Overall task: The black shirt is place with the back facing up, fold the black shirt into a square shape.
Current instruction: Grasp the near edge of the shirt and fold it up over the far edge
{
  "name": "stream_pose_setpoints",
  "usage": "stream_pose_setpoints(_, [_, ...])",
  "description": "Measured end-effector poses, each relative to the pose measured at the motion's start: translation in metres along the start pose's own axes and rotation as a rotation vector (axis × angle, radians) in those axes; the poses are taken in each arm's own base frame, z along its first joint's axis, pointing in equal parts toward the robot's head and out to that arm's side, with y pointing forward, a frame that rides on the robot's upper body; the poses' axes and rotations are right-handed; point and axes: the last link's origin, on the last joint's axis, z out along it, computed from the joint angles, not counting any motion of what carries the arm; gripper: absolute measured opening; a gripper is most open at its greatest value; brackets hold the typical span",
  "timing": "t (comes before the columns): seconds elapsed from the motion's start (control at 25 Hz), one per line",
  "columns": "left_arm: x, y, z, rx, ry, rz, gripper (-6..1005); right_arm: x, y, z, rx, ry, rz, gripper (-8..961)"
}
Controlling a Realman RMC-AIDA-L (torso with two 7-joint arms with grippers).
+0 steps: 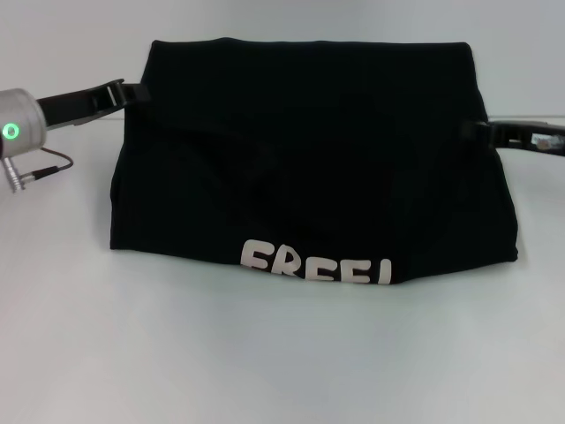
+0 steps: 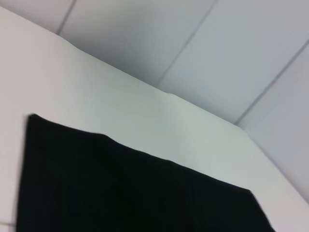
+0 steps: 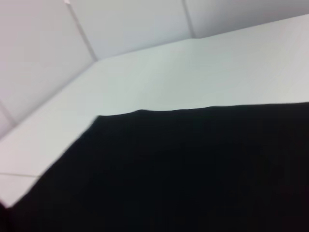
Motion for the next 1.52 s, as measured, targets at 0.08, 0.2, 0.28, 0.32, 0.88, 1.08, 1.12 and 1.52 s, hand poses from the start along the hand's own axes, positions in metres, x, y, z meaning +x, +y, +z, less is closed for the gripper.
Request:
stream_pose_setpoints(0.08, [0.002,0.002,0.007,0.017,0.006,0.013,29,-0.008,0.001,0.009,0.047,0.004,-0.021,59])
stream_pose_setpoints(0.2, [0.006,0.005,0.015,0.046,0.019,0.032,29,-0.019,0.003,0.018,0.095,0.001,-0.060,61])
stream_pose_setpoints(0.28, [0.011,0.005,0.020,0.080,0.036,0.046,29,-0.026,0.003,0.022,0.119,-0.009,-0.075,62])
stream_pose_setpoints(0.32, [0.012,0.004,0.021,0.094,0.043,0.052,29,-0.029,0.004,0.023,0.127,-0.014,-0.080,63])
stream_pose_setpoints(0.88, [-0.018,-0.003,0.043,0.266,0.106,0.078,30,-0.007,0.000,0.038,0.238,0.002,-0.037,72])
stream_pose_setpoints(1.08, [-0.027,0.001,0.047,0.262,0.091,0.090,34,0.002,0.003,0.040,0.236,0.005,-0.018,75])
stream_pose_setpoints(1.12, [-0.027,0.001,0.047,0.259,0.090,0.091,35,0.004,0.002,0.040,0.237,0.005,-0.010,76])
stream_pose_setpoints(1.52, [-0.032,0.006,0.051,0.253,0.047,0.156,159,0.007,-0.002,0.032,0.219,0.000,0.049,204])
